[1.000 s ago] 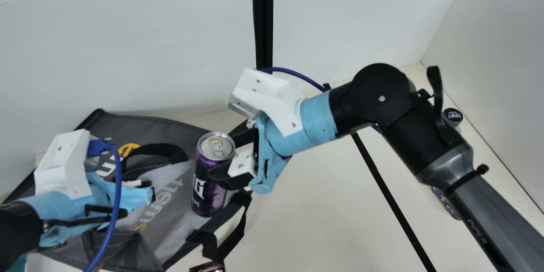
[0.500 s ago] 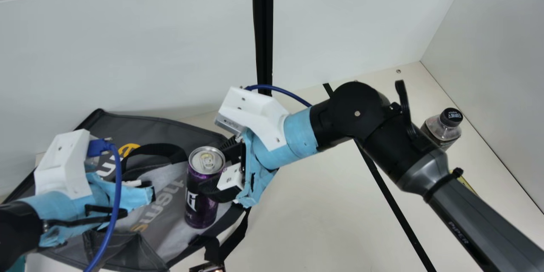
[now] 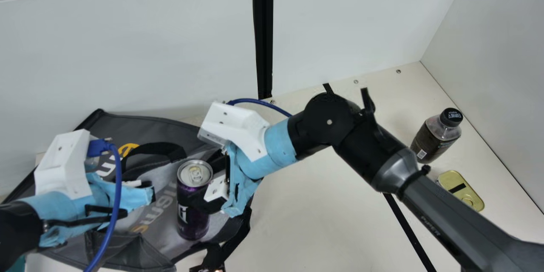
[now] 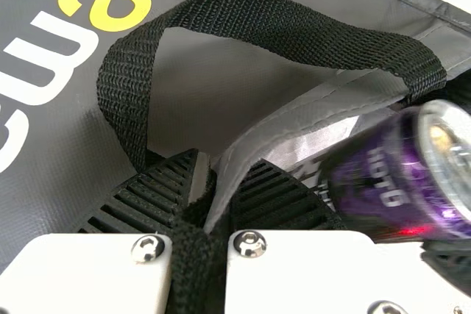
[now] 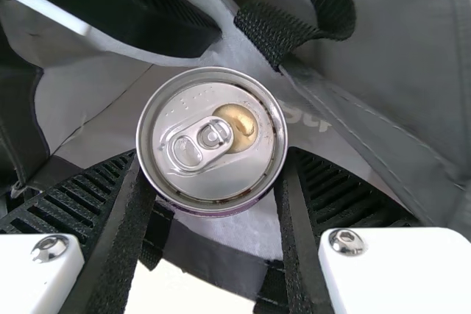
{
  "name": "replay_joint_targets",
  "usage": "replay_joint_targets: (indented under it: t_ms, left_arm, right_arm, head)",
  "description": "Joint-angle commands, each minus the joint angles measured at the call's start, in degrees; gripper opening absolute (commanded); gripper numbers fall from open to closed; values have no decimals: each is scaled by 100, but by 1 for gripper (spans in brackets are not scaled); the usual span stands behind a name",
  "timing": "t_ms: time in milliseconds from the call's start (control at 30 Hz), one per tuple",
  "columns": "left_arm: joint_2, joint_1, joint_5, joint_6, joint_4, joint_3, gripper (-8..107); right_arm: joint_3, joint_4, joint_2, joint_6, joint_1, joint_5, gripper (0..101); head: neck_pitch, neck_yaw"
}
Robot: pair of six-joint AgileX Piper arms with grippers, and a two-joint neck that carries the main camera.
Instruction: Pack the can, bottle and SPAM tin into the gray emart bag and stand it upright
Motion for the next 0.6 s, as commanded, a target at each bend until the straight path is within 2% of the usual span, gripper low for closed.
replay_joint_targets:
  t_ms: [0,300,567]
  left_arm:
    - [0,0,0,0,0,0,-8]
    - [0,0,0,0,0,0,-8]
    - [0,0,0,0,0,0,-8]
  right_arm:
    - [-1,-34,55,-11,37,-21,0]
    - [-162,-167,403,-7,215,-104,0]
    - [-475,-363,723,89,335,-117,0]
  head:
    - [-130,-5]
    - [-130,-5]
    - [-130,-5]
